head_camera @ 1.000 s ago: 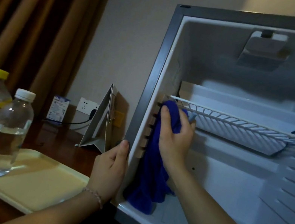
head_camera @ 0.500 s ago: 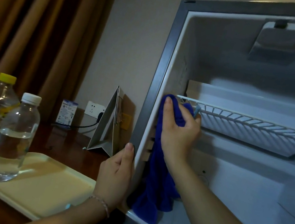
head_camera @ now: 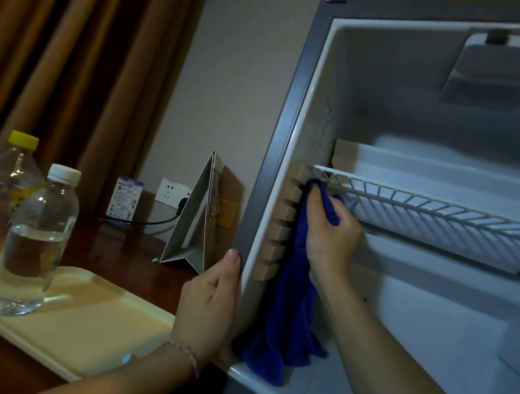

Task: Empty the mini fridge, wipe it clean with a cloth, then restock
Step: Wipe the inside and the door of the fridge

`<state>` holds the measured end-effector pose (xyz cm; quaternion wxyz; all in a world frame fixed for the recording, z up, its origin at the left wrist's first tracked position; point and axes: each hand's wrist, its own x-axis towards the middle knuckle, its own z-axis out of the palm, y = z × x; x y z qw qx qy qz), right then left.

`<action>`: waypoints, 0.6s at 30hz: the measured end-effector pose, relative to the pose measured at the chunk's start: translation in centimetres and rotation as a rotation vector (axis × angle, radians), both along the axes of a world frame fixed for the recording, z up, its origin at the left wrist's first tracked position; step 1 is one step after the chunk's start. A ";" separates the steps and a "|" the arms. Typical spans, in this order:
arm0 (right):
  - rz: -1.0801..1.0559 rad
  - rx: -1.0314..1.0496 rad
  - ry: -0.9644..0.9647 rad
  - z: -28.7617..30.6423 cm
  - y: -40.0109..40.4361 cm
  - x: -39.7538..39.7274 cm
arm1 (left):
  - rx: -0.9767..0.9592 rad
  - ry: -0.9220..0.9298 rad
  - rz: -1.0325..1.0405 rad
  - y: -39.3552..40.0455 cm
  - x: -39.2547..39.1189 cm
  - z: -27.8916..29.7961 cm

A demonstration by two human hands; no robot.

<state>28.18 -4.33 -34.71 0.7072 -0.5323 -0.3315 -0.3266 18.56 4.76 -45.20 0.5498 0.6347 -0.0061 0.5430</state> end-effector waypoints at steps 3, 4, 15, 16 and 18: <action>0.053 0.021 0.049 0.1 0.0 -0.3 | 0.007 -0.001 0.003 0.0 0.0 0.0; 0.061 0.021 0.042 0.1 0.0 -0.6 | 0.006 -0.001 0.001 0.0 0.1 -0.1; 0.115 -0.053 -0.020 0.5 -0.2 -4.0 | 0.011 0.009 0.020 0.2 0.6 -0.3; 0.122 -0.048 -0.004 0.6 -0.2 -3.9 | 0.007 0.009 0.016 0.2 0.6 -0.2; 0.139 -0.046 0.029 0.7 -0.3 -3.7 | 0.009 0.019 0.016 0.2 0.7 -0.1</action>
